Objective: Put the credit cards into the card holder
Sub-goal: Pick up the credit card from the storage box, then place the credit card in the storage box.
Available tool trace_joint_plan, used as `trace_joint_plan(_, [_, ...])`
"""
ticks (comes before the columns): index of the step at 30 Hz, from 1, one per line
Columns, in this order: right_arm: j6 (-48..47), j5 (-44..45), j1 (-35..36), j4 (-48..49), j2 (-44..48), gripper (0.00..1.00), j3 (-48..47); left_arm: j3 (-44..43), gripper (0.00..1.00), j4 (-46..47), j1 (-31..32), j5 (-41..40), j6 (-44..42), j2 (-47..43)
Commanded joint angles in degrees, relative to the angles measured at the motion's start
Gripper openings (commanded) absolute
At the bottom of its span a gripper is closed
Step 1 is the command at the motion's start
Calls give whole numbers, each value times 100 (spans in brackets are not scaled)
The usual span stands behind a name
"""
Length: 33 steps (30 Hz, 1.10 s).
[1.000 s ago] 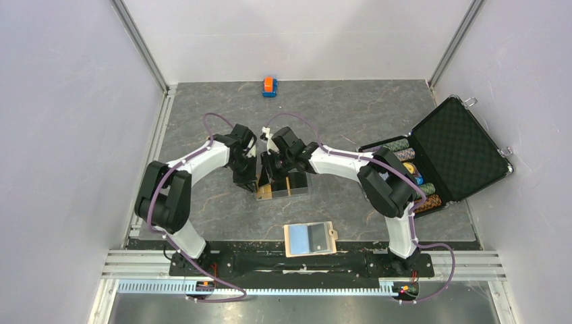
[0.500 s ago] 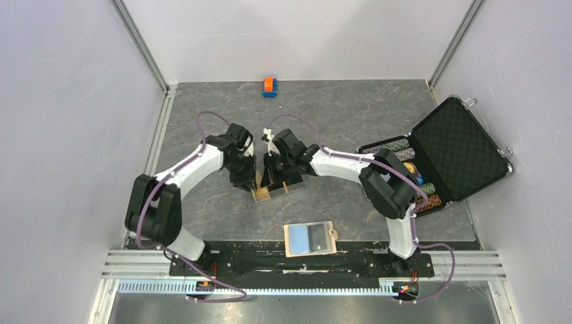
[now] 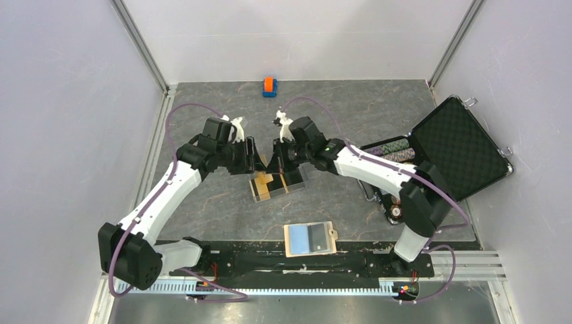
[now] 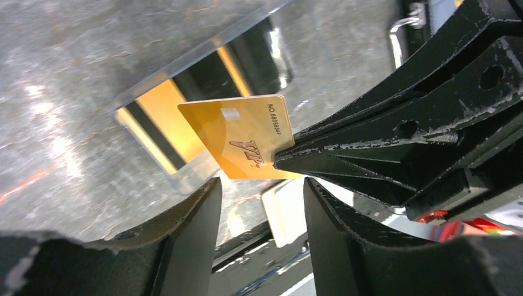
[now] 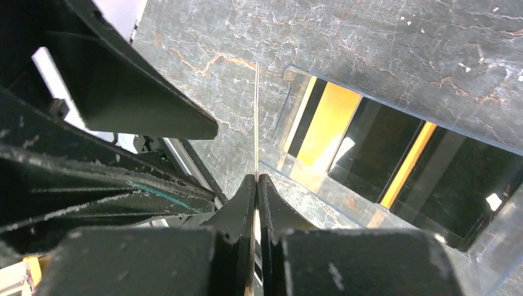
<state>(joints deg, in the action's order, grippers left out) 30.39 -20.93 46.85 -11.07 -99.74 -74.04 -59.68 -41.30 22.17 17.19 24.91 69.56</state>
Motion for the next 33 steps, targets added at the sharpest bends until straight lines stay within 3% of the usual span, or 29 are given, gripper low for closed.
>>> trace_joint_plan(1, [84, -425, -237, 344, 644, 0, 601, 192, 58, 928, -70, 1219, 626, -179])
trace_joint_plan(10, [1630, -1581, -992, 2249, 2033, 0, 2587, 1256, 56, 2972, -202, 2656, 1767, -518])
trace_joint_plan(16, [2279, -1855, -1205, 2815, 2670, 0, 3158, 1758, 54, 3660, -196, 3148, 2195, -490])
trace_joint_plan(21, [3005, -2065, -1203, 3717, 2833, 0, 3596, 2323, 53, 5271, -169, 3801, 3189, -369])
trace_joint_plan(25, [3440, -2165, -1188, 4296, 2862, 0, 3841, 2479, 51, 5552, -129, 3807, 3369, -449])
trace_joint_plan(27, [3442, -2176, -1179, 4257, 2894, 0, 3870, 2621, 44, 6163, -63, 3859, 3750, -465])
trace_joint_plan(30, [3444, -2196, -1154, 4186, 2936, 2, 3914, 2747, 27, 6781, 160, 3864, 4153, -420])
trace_joint_plan(33, [3410, -2155, -1129, 4144, 3015, 25, 3962, 2787, 7, 6796, 422, 3784, 4180, -387])
